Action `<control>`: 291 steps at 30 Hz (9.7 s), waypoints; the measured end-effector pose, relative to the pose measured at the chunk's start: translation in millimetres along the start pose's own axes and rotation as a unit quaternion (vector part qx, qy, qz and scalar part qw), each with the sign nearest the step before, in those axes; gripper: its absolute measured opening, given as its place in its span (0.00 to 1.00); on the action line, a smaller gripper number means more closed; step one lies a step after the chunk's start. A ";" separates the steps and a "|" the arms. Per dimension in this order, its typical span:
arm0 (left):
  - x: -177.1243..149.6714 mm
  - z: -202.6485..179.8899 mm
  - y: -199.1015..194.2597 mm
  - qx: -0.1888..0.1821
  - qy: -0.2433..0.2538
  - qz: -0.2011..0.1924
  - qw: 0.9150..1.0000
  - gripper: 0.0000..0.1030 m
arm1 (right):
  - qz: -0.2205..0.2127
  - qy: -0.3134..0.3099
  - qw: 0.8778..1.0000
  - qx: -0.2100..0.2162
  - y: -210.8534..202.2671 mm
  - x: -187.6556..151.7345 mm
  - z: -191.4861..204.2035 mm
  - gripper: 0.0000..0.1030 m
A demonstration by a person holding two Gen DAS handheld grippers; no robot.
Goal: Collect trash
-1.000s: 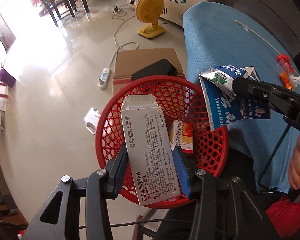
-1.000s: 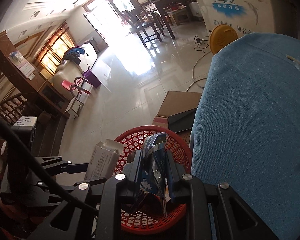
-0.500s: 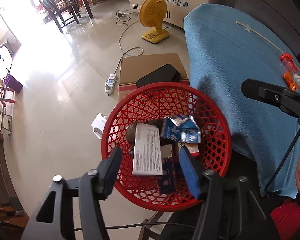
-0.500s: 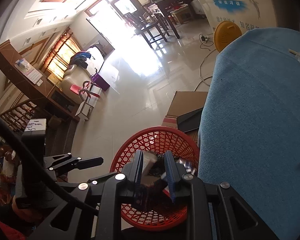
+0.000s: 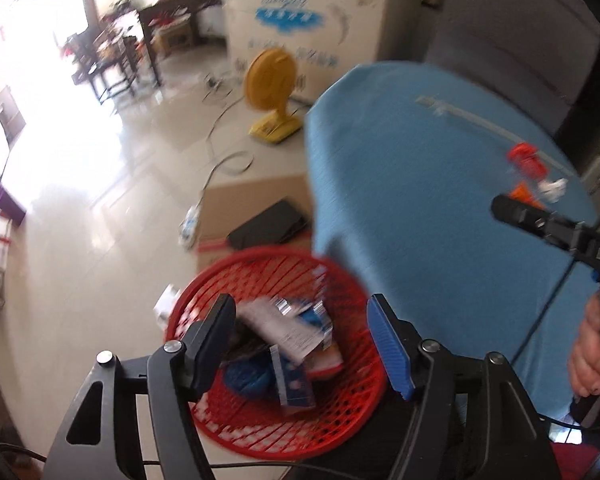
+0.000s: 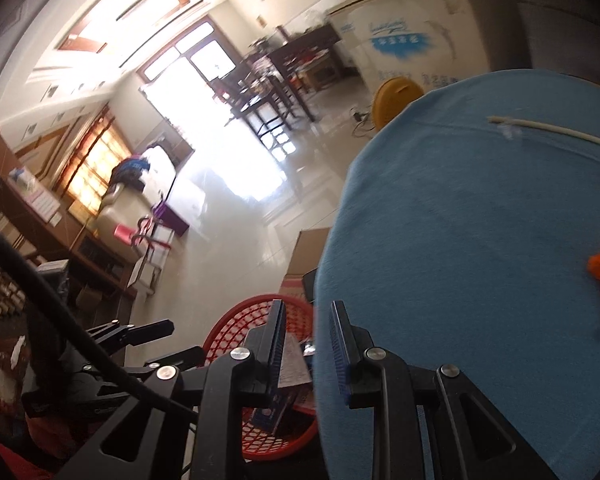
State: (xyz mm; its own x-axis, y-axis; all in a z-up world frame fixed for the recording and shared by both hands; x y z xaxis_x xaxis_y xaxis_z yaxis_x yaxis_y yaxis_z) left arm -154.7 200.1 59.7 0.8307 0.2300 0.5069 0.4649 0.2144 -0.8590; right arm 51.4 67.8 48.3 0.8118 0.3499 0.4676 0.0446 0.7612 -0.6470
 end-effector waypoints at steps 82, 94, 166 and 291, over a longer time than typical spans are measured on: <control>114.5 -212.3 125.9 -0.147 0.144 0.027 0.978 0.31 | -0.169 0.183 0.960 -0.131 -158.9 30.1 -218.1 0.70; 121.8 -195.7 91.8 -0.153 0.145 0.001 0.978 0.31 | -0.117 0.110 0.968 -0.194 -83.2 79.8 -214.9 0.71; 170.6 -184.2 -144.5 0.134 0.194 -0.311 0.921 0.31 | -0.322 0.083 0.940 -0.077 -268.5 -14.2 -88.8 0.54; 78.4 -39.9 -57.3 -0.018 0.037 -0.069 0.997 0.39 | -0.189 0.126 0.958 -0.176 -151.2 -17.7 -141.0 0.55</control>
State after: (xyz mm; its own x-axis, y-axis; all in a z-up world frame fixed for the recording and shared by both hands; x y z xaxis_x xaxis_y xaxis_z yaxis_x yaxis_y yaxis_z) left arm -104.0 168.0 145.9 0.7779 0.1292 0.6150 0.5859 0.2048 -0.7841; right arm 112.3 -130.4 52.9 0.8119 -0.0906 0.5767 0.5204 0.5600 -0.6446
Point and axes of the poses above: each gripper's, at about its wrist camera, not at the fingertips, and y roughly the way its jaws point, z to its left, x to its top, the point moved 3 cm from there along y, roughly the way its jaws point, and after that the axes turned 12 degrees about y, right-handed, at the moved point
